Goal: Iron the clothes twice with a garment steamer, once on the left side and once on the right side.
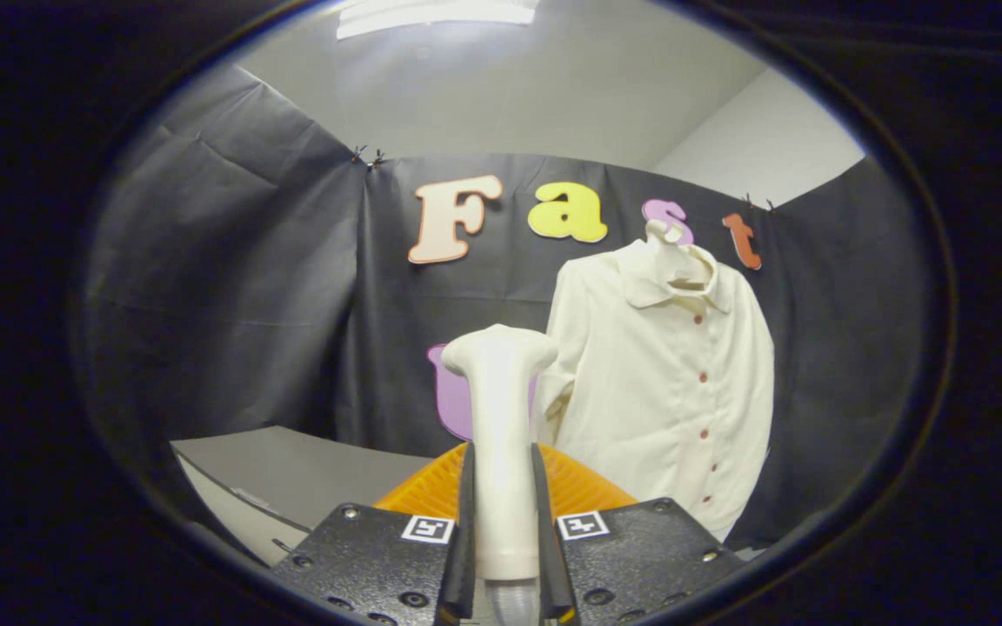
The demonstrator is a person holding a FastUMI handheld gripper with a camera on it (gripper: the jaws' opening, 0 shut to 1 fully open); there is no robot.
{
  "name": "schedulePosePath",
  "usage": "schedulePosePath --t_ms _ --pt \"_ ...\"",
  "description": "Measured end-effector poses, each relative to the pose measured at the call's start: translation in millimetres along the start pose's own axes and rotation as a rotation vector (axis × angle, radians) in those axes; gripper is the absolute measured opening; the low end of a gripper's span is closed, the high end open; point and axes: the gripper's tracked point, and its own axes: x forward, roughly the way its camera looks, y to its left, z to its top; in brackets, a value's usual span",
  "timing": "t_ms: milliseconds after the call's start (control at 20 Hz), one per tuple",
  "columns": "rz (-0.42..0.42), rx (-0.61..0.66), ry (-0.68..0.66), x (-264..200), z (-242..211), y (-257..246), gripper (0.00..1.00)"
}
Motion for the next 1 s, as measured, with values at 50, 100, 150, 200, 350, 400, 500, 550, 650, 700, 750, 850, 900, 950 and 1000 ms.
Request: schedulePosePath --t_ms 50,100,150,200,350,400,500,550,650,700,750,850,900,950,1000 --pt "-0.016 -0.010 -0.016 2 3 -11 0.29" --pt "-0.029 -0.017 -0.024 4 4 -23 0.29" --pt "-0.039 -0.013 -0.033 7 4 -33 0.29" --pt "-0.050 -0.006 -0.037 10 4 -43 0.29" --pt "-0.080 0.007 -0.051 22 2 -74 0.29" --pt "-0.090 0.010 -0.058 26 1 -82 0.29" --pt "-0.111 0.025 -0.069 35 -2 -99 0.29" --pt "-0.117 0.039 -0.067 40 -5 -107 0.29" --pt "-0.130 0.064 -0.071 49 -10 -121 0.29" --pt "-0.131 0.071 -0.073 52 -12 -126 0.29" --pt "-0.133 0.078 -0.071 57 -15 -129 0.29" --pt "-0.138 0.066 -0.050 60 -27 -139 0.29" --pt "-0.137 0.062 -0.063 60 -26 -140 0.29" --pt "-0.131 0.066 -0.056 61 -31 -141 0.29" --pt "-0.125 0.075 -0.054 59 -35 -142 0.29"
